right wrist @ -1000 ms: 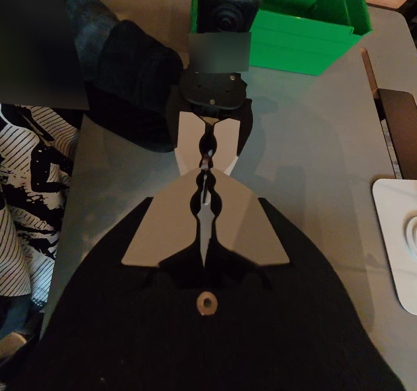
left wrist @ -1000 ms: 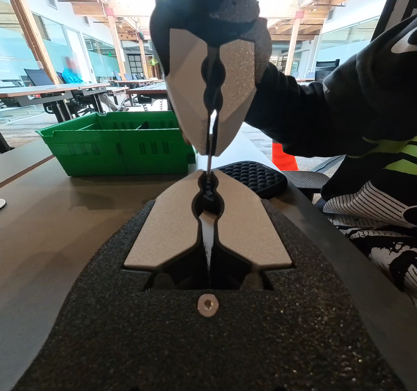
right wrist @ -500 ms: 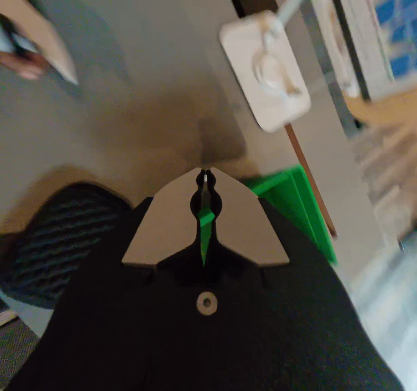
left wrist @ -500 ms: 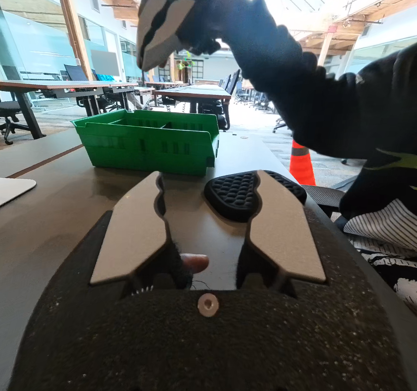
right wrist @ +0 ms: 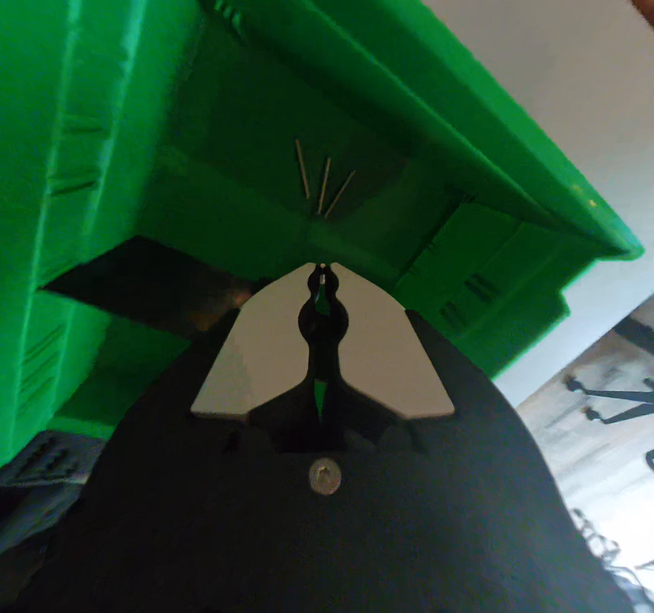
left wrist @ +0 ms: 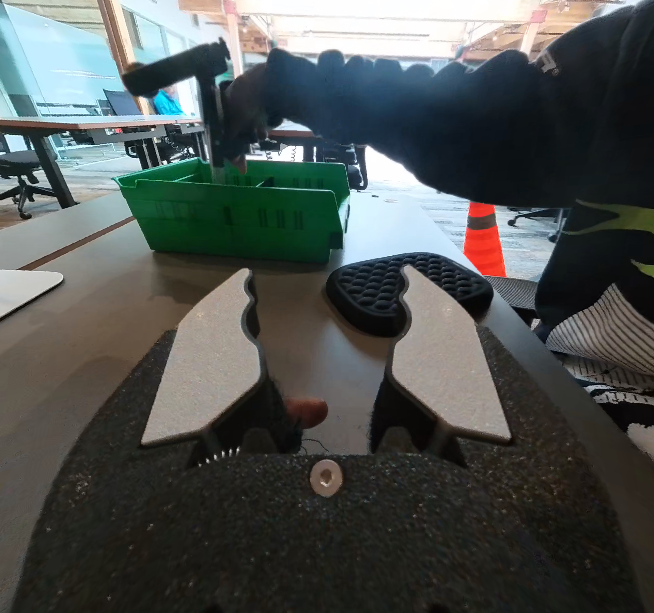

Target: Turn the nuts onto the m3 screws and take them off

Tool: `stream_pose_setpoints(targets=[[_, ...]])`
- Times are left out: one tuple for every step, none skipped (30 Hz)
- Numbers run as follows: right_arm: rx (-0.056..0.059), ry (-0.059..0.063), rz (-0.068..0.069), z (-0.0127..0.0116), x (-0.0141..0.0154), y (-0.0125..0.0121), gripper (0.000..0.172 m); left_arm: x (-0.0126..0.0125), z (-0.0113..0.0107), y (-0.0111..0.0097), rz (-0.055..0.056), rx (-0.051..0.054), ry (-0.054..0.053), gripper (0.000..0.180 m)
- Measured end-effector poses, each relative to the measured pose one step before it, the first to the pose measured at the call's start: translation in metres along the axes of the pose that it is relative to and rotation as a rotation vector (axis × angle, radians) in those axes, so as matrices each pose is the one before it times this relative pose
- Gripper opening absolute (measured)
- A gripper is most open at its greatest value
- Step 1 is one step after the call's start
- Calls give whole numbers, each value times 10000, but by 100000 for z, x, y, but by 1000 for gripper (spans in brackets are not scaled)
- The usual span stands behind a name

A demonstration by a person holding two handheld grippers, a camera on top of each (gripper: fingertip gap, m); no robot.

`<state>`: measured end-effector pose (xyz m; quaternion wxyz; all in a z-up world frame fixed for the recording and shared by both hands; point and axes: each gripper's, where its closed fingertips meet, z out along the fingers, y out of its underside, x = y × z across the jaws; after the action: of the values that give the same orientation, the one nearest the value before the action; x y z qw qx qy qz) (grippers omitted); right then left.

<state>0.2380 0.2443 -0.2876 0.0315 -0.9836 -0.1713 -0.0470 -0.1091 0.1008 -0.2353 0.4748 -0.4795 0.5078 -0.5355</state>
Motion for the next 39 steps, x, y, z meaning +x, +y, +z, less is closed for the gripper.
stream_pose_setpoints(targets=[[-38, -146, 320, 715, 315, -274, 2, -32, 15, 61, -14, -16, -7, 74], [-87, -160, 262, 642, 201, -165, 2, -31, 28, 76, 1, -27, -4, 74], [-110, -107, 181, 553, 175, -110, 2, -11, 15, 64, 8, -34, 0, 73], [-121, -82, 142, 481, 159, -41, 2, 11, 24, 51, 4, -23, 7, 73], [-133, -45, 146, 445, 194, 12, 2, 25, 8, 16, -3, -4, 11, 72], [-118, -25, 169, 422, 193, 28, 2, 26, 17, -21, -1, 9, 12, 72], [-77, -72, 153, 417, 106, -4, 2, 50, 13, -38, 7, 15, 19, 72], [-23, -2, 129, 393, 174, -60, 2, 47, 8, -30, 9, 9, 25, 71], [22, 43, 97, 352, 200, -91, 2, 37, 27, 20, 3, -7, 17, 71], [47, -21, 75, 328, 62, -128, 2, 22, 23, 42, 0, -24, 12, 71], [101, -40, 44, 244, 0, -178, 2, 17, 27, 53, 1, -32, 10, 70], [112, 63, 43, 202, 138, -200, 1, 23, 22, 47, 6, -28, 9, 71], [93, 92, 42, 149, 176, -165, 1, 30, 30, 35, 11, -18, 9, 71], [104, 42, 49, 118, 103, -160, 1, 23, 27, 38, 10, -21, 11, 70], [104, 54, 76, 101, 132, -166, 1, 23, 28, 54, 6, -33, 10, 70], [94, 52, 56, 83, 130, -136, 2, 35, 27, 58, 7, -36, 12, 70], [74, 21, 52, 78, 70, -94, 2, 18, 34, 44, 11, -26, 9, 70], [42, -16, 48, 94, 11, -41, 2, 16, 25, 40, 9, -23, 5, 70], [32, 19, 39, 76, 71, -18, 2, 15, 12, 46, 8, -28, 3, 70], [58, -3, 36, 43, 38, -46, 2, 1, 9, 32, 10, -17, 0, 70], [88, 26, 29, -37, 76, -85, 2, 0, 0, 2, 10, -2, -2, 70], [105, 71, 36, -44, 132, -120, 3, 4, 5, -6, 6, 5, -1, 70], [87, 53, 28, -60, 92, -71, 5, -6, 0, 10, 2, 0, -3, 70], [89, 33, 22, -103, 61, -50, 8, -5, 8, 5, 4, -4, -9, 70], [103, 5, 17, -138, -1, -58, 10, -6, -2, 16, 7, -4, -9, 70], [115, 1, 5, -207, -17, -38, 12, -8, 5, 21, 8, -9, -9, 70], [144, 45, -7, -295, 4, -69, 15, -24, 0, 28, 7, -14, -13, 70], [190, 70, -33, -393, 14, -120, 19, -15, -1, 31, 6, -17, -15, 70], [210, 68, -54, -476, -11, -107, 22, -21, 9, 19, 7, -15, -11, 70], [222, 99, -41, -553, 24, -92, 24, -12, 1, 8, 10, -14, -11, 70], [263, 145, -29, -658, 55, -112, 26, -9, 2, -2, 15, -14, -14, 69], [335, 125, -50, -764, -34, -144, 28, 1, 0, 4, 23, -18, -17, 69], [429, 100, -61, -893, -148, -201, 30, -12, 2, 7, 32, -29, -21, 69], [530, 78, -63, -1036, -300, -260, 32, -1, 6, -8, 42, -40, -29, 69], [622, 17, -95, -1151, -499, -280, 35, 18, -5, -45, 66, -43, -17, 68], [675, -49, -118, -1250, -709, -289, 38, 40, -5, -80, 90, -32, -18, 68], [681, -72, -101, -1306, -836, -227, 39, 1, -15, -102, 91, -16, -41, 68], [666, -106, -87, -1346, -977, -175, 41, -17, -16, -70, 67, -2, -45, 67], [651, -145, -67, -1353, -1103, -135, 43, -21, -15, -57, 35, 5, -35, 67]])
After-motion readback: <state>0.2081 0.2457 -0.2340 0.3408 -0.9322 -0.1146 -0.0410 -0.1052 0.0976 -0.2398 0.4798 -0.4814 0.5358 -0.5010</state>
